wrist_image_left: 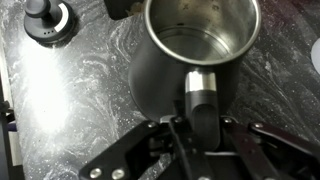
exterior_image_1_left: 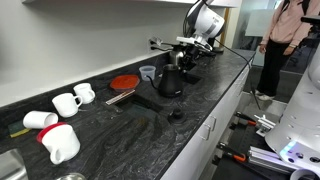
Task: Move the black kettle on the counter
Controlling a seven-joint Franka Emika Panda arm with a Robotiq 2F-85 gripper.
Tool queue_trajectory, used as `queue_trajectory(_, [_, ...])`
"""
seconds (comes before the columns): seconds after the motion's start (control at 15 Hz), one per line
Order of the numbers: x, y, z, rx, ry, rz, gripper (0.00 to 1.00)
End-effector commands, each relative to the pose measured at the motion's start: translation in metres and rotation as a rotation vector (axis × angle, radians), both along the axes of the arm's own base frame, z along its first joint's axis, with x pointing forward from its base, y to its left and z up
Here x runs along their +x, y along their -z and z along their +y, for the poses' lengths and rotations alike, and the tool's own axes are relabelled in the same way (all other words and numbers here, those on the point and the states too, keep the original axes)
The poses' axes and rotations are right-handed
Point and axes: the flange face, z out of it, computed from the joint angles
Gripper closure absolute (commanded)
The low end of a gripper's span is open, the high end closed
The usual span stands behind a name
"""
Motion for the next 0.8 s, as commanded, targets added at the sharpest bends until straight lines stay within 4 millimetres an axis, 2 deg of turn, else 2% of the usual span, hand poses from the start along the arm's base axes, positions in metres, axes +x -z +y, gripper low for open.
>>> queue_trajectory(0.0, [-0.002, -0.007, 0.001, 0.027, -0.042, -0.018, 0.94])
queue_trajectory(0.73, [-0.013, -0.035, 0.007, 0.054, -0.298, -0.035, 0.94])
